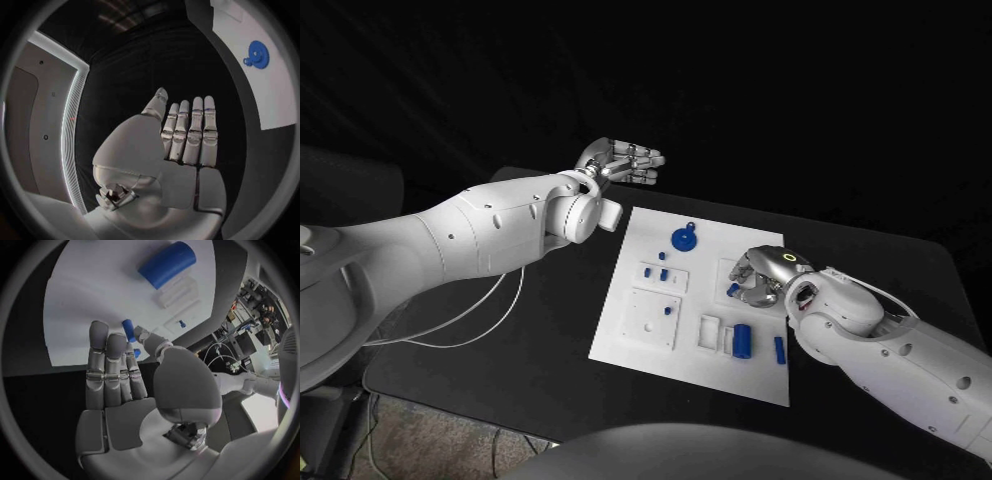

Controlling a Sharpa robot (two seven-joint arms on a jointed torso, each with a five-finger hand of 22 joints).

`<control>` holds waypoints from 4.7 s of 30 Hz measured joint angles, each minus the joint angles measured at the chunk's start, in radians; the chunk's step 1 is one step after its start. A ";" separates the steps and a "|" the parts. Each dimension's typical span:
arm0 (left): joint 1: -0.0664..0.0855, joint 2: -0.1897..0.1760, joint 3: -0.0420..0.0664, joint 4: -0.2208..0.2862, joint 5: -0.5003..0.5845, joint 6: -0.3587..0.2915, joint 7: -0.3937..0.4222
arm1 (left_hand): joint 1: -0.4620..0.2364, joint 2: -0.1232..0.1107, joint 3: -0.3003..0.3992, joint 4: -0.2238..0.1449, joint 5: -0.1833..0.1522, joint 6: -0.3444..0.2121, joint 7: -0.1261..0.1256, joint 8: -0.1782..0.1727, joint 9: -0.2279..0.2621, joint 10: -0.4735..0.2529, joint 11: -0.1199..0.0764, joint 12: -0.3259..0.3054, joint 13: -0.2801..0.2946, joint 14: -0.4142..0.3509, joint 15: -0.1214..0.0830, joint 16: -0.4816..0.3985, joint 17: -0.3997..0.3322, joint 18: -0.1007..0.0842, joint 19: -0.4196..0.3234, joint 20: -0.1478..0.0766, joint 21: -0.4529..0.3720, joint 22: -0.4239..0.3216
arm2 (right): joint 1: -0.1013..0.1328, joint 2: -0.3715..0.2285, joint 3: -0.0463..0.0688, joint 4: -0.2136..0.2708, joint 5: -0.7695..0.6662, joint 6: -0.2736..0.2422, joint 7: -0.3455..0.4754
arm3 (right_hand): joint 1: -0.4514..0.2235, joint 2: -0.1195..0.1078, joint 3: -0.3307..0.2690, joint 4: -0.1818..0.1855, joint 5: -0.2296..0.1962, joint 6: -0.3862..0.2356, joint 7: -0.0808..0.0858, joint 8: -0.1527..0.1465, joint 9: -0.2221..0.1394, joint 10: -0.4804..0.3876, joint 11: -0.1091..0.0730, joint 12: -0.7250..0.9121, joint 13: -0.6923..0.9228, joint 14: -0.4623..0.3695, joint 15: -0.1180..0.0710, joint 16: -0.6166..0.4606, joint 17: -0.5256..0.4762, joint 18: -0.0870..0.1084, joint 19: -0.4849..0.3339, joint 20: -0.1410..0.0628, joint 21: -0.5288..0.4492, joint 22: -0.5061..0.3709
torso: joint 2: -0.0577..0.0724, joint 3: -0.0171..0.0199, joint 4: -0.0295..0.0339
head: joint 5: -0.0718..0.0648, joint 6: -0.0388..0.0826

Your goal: Assemble the parts on the task board

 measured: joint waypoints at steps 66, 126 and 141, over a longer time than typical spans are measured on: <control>0.000 0.015 0.000 -0.028 0.000 0.004 -0.001 | 0.000 0.000 0.003 0.003 0.000 0.000 0.000 0.000 0.000 0.000 0.000 0.000 0.000 0.000 0.000 0.000 0.000 0.000 0.000 0.000 0.000 0.000 | 0.001 0.073 -0.019 0.197 0.018 -0.135 -0.021 | 0.044 0.122 0.025 -0.084 -0.013 0.134 -0.028 0.002 0.036 0.135 -0.011 0.003 -0.001 0.008 -0.034 -0.009 0.023 -0.053 0.002 -0.041 0.060 0.075 | 0.001 0.0000 0.0003 | 0.017 -0.008; -0.005 0.044 -0.003 -0.036 0.000 0.017 -0.003 | 0.000 0.000 0.003 0.003 0.000 0.000 0.000 0.000 0.000 0.000 0.000 0.000 0.000 0.000 0.000 0.000 0.000 0.000 0.007 0.000 0.004 0.000 | -0.026 0.200 -0.195 0.074 -0.111 -0.174 -0.021 | 0.040 0.126 0.036 -0.109 -0.012 0.129 -0.026 0.000 0.036 0.136 -0.010 -0.001 -0.001 0.012 -0.041 -0.014 0.027 -0.053 0.001 -0.045 0.050 0.089 | 0.000 0.0000 -0.0009 | 0.052 -0.031; -0.005 0.045 -0.004 -0.037 0.000 0.018 -0.004 | 0.000 0.000 0.003 0.003 0.000 0.000 0.000 0.000 0.000 0.000 0.000 0.000 0.000 0.000 0.000 0.000 0.000 0.000 0.007 0.000 0.004 0.000 | -0.028 0.206 -0.209 0.061 -0.111 -0.172 -0.023 | 0.040 0.126 0.038 -0.107 -0.011 0.133 -0.030 0.000 0.036 0.136 -0.010 0.002 -0.001 0.012 -0.041 -0.014 0.026 -0.053 0.002 -0.044 0.045 0.090 | 0.000 0.0005 -0.0008 | 0.054 -0.031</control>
